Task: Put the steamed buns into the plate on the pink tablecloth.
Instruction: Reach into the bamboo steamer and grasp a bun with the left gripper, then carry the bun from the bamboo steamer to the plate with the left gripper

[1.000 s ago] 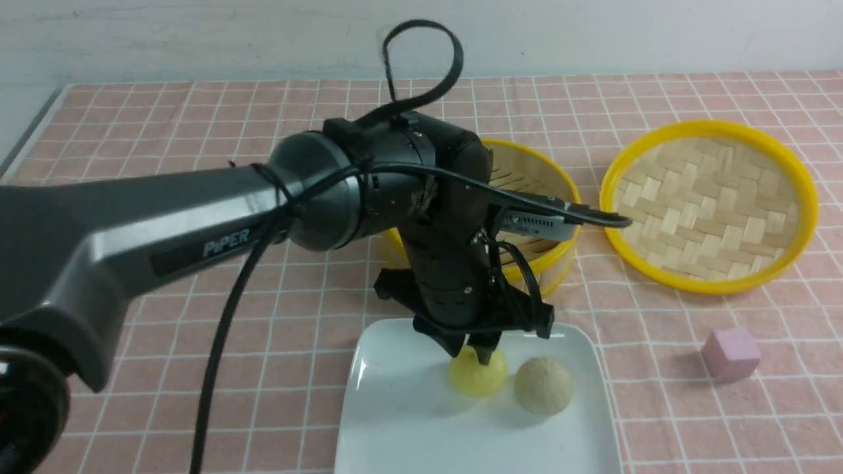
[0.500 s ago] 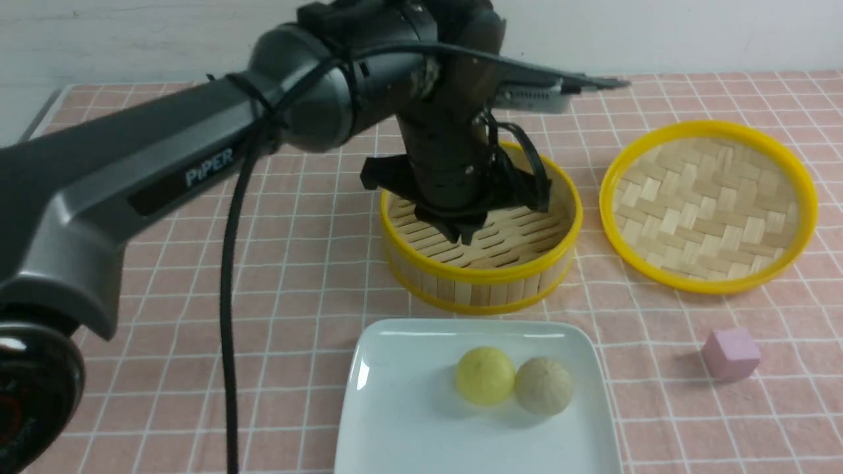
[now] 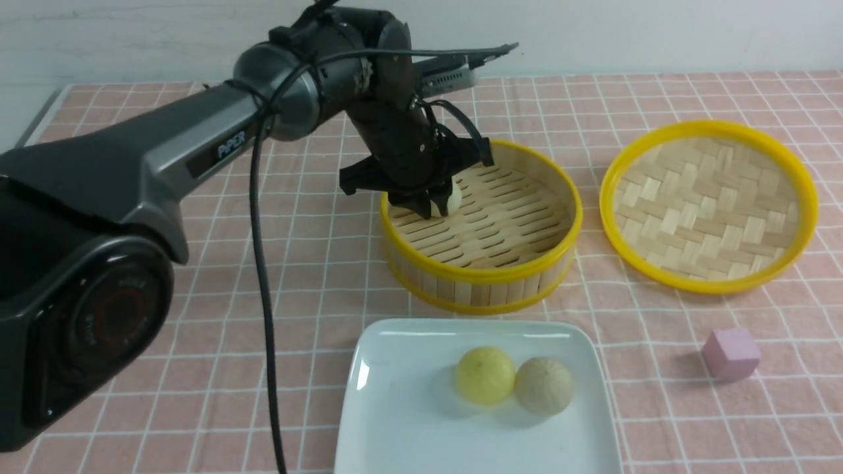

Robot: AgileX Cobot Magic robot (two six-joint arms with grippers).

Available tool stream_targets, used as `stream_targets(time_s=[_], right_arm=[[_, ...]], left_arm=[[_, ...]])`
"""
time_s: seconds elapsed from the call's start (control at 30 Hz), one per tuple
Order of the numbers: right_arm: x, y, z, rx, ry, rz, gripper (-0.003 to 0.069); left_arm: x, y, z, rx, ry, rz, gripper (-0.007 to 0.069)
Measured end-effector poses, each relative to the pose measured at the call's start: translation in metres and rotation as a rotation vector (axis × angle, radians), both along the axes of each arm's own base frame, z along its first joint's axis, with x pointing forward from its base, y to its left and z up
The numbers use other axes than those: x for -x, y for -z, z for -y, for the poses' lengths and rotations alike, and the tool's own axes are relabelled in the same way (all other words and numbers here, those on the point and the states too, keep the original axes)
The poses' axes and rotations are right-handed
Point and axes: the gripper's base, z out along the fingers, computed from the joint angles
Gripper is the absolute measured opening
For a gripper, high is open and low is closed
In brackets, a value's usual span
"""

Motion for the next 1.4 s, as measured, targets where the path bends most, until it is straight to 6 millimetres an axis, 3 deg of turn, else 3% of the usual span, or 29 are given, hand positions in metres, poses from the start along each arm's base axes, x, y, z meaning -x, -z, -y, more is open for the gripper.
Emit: stream_targets(time_s=[0.1, 0.27, 0.4, 0.47, 0.6, 0.73, 0.8, 0.9, 0.93, 1.03, 1.07, 1.1, 1.13, 1.17, 1.3, 1.4], right_arm=[[0.0, 0.0, 0.0, -0.001, 0.0, 0.002, 0.0104], [0.0, 0.0, 0.0, -0.001, 0.0, 0.002, 0.0106], [0.0, 0.0, 0.0, -0.001, 0.0, 0.002, 0.0106], [0.0, 0.0, 0.0, -0.001, 0.0, 0.002, 0.011], [0.0, 0.0, 0.0, -0.002, 0.0, 0.001, 0.0113], [0.0, 0.0, 0.0, -0.002, 0.0, 0.001, 0.0117], [0.0, 0.0, 0.0, -0.002, 0.0, 0.001, 0.0117], [0.0, 0.0, 0.0, -0.002, 0.0, 0.001, 0.0118], [0.0, 0.0, 0.0, -0.002, 0.0, 0.001, 0.0118], [0.0, 0.0, 0.0, -0.002, 0.0, 0.001, 0.0122], [0.0, 0.0, 0.0, -0.002, 0.0, 0.001, 0.0122], [0.0, 0.0, 0.0, -0.002, 0.0, 0.001, 0.0124], [0.0, 0.0, 0.0, -0.002, 0.0, 0.001, 0.0125], [0.0, 0.0, 0.0, -0.002, 0.0, 0.001, 0.0126], [0.0, 0.0, 0.0, -0.005, -0.001, 0.0, 0.0128], [0.0, 0.0, 0.0, -0.005, -0.001, 0.0, 0.0133]], left_arm=[[-0.008, -0.003, 0.002, 0.028, -0.002, 0.097, 0.0306], [-0.014, -0.005, 0.004, 0.018, 0.037, 0.177, 0.0341], [-0.019, 0.008, 0.005, -0.018, 0.058, 0.196, 0.0343], [-0.023, 0.025, 0.006, -0.043, 0.065, 0.179, 0.0342], [-0.025, 0.034, 0.006, -0.058, 0.068, 0.172, 0.0299], [-0.024, 0.032, 0.006, -0.061, 0.069, 0.16, 0.0149], [-0.019, 0.019, 0.004, -0.062, 0.069, 0.127, 0.0047], [-0.006, -0.023, -0.002, -0.063, 0.075, 0.11, 0.0029], [-0.006, -0.029, -0.002, -0.057, 0.075, 0.123, 0.0029], [0.024, -0.112, -0.02, -0.05, 0.108, 0.202, 0.0028], [0.025, -0.111, -0.02, -0.054, 0.111, 0.196, 0.0028], [0.045, -0.146, -0.032, -0.062, 0.138, 0.23, 0.0028], [0.046, -0.146, -0.032, -0.066, 0.139, 0.222, 0.0028], [0.066, -0.17, -0.044, -0.082, 0.167, 0.228, 0.0028], [0.087, -0.176, -0.055, -0.1, 0.179, 0.197, 0.0028], [0.102, -0.15, -0.058, -0.122, 0.196, 0.086, 0.0028]])
